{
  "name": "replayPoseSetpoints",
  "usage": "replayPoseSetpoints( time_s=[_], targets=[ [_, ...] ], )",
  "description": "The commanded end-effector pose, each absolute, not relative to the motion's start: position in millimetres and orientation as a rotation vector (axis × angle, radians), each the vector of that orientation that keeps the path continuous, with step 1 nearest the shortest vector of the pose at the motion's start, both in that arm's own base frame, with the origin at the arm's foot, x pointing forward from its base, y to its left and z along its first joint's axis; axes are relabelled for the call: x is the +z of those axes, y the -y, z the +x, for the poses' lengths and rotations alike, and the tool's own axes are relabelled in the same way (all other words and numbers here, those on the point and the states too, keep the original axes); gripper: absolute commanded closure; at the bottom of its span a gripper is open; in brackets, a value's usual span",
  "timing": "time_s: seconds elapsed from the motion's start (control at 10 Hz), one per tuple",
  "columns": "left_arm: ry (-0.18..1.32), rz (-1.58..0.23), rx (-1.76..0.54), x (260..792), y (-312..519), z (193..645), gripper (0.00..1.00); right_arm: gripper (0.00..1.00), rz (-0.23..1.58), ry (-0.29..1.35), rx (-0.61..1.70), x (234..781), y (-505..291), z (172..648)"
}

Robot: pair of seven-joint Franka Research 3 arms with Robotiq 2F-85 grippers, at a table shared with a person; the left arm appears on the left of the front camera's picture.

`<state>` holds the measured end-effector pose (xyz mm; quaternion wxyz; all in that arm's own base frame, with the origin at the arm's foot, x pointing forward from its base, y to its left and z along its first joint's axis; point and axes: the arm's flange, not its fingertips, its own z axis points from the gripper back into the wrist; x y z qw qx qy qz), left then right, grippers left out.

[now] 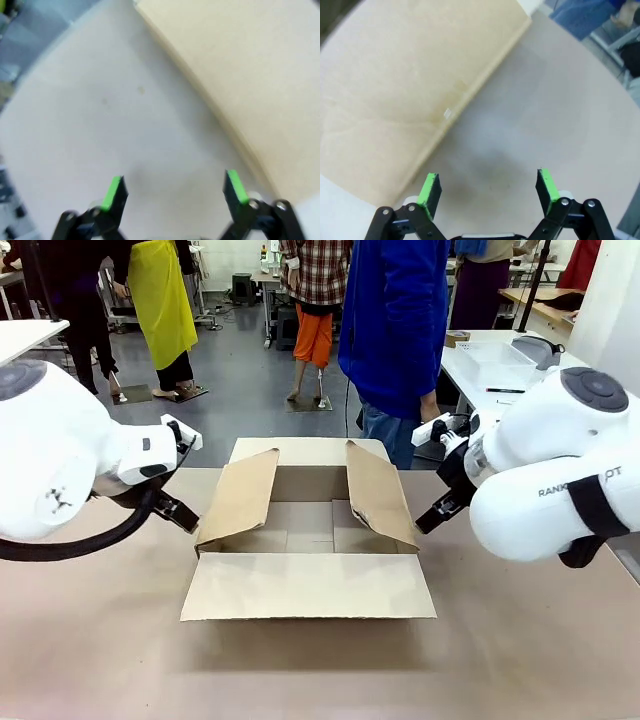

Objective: Pack the gift set into the box.
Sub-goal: Place both hands on the side flaps of the Package Box and spread them outward.

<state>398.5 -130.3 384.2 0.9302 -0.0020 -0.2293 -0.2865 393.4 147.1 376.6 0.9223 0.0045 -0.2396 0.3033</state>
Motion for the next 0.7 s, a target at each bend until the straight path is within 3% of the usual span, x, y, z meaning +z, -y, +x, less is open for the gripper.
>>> replayPoseSetpoints(
  time_s=[0.0, 0.4, 0.6],
  targets=[
    [0.424, 0.046, -0.537, 420, 81, 364, 0.00, 0.00, 0.001, 0.404, 0.564, 405, -108, 384],
    [0.442, -0.270, -0.255, 494, -10, 310, 0.00, 0.00, 0.338, 0.395, 0.311, 478, -4, 345],
    [0.458, -0.714, -0.223, 528, -90, 284, 0.00, 0.00, 0.647, 0.393, 0.082, 525, 82, 316]
  ],
)
